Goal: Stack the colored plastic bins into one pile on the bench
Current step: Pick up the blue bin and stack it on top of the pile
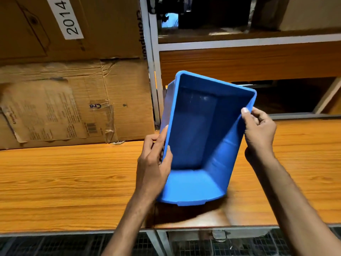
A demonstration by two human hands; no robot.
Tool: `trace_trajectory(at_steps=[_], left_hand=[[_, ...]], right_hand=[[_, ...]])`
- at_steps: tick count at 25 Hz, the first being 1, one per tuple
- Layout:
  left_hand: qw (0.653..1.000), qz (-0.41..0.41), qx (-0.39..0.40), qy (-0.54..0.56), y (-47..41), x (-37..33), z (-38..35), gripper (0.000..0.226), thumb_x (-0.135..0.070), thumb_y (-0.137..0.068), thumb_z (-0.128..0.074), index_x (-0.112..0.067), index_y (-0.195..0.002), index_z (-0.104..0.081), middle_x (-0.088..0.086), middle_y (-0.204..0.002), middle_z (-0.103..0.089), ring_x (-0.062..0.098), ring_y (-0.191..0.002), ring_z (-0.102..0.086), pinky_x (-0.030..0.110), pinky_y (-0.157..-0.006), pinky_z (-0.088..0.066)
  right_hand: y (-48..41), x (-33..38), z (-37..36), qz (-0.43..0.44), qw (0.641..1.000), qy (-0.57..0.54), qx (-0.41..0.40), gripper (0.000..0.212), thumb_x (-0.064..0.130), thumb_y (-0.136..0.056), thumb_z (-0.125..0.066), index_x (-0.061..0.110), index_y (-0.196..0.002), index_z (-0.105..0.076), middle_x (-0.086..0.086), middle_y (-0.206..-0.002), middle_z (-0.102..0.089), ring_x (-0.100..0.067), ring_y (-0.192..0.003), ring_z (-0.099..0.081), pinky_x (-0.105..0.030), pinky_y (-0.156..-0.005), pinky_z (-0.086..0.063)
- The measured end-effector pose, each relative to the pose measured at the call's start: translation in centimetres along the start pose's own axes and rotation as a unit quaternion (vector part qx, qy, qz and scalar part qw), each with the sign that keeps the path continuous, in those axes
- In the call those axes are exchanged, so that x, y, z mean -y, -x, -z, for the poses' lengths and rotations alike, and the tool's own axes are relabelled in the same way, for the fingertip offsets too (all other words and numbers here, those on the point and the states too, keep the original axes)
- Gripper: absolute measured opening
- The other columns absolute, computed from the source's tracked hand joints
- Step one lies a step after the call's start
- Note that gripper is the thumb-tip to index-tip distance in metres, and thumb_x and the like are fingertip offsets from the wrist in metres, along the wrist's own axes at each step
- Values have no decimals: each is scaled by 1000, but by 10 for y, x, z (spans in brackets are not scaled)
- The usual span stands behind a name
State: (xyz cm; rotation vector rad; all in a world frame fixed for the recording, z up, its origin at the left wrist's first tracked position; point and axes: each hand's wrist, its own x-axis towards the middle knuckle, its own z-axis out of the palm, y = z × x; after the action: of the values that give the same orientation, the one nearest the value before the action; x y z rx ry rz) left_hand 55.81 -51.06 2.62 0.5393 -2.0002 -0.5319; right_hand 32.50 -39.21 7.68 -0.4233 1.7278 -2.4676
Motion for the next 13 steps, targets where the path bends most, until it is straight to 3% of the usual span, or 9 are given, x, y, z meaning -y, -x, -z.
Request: trace_trajectory(at_steps=[2, 4, 6, 8, 10, 12, 13], left_hand=[[999, 6, -35, 2, -8, -14, -5, 62, 7, -86, -64, -16, -144, -58, -3, -104, -50, 1, -68, -46, 21, -59, -40], [996, 41, -55, 48, -20, -24, -3, 57, 9, -85, -64, -16, -137, -64, 0, -103, -54, 6, -74, -52, 22, -62, -45], [990, 83, -52, 101, -32, -19, 0, 51, 8, -86, -63, -17, -130, -67, 4, -102, -58, 3, -81, -54, 17, -68, -47], [976, 148, -29, 158, -43, -5, 5, 48, 8, -87, -64, -23, -124, -68, 7, -105, -64, -3, -82, -58, 17, -72, -48], [935, 249, 5, 252, -50, 10, 9, 41, 9, -89, -65, -17, -120, -70, 0, -102, -73, -5, -78, -65, 16, -70, -53], [884, 348, 54, 308, -54, 22, 10, 28, 4, -91, -67, -11, -114, -73, -5, -88, -77, 4, -73, -70, 18, -64, -57], [857, 395, 82, 320, -55, 30, 10, 20, -2, -93, -68, -11, -109, -74, -3, -84, -78, 12, -73, -71, 20, -62, -58]], right_hand=[[0, -8, 9, -40, 997, 21, 57, 21, 11, -100, -59, 21, -117, -67, 15, -97, -77, 5, -85, -69, -18, -74, -53], [15, -21, 23, -97, 984, 63, 137, 31, 4, -100, -54, 21, -124, -64, 4, -113, -76, 0, -88, -69, -17, -68, -52], [35, -27, 38, -151, 966, 77, 197, 32, 4, -98, -57, 17, -126, -64, -7, -122, -74, -14, -96, -70, -29, -75, -54], [46, -20, 45, -164, 958, 69, 224, 36, 0, -93, -62, 16, -126, -65, -7, -124, -73, -21, -103, -70, -36, -85, -53], [44, -2, 43, -167, 955, 61, 236, 39, -4, -90, -64, 17, -123, -68, 1, -119, -75, -17, -103, -70, -32, -81, -56], [36, 14, 37, -197, 949, 56, 240, 38, -5, -87, -63, 14, -119, -71, -1, -112, -75, -14, -100, -69, -25, -73, -58], [32, 20, 33, -220, 945, 54, 235, 37, -4, -86, -64, 11, -119, -72, -5, -114, -76, -15, -101, -69, -26, -77, -59]])
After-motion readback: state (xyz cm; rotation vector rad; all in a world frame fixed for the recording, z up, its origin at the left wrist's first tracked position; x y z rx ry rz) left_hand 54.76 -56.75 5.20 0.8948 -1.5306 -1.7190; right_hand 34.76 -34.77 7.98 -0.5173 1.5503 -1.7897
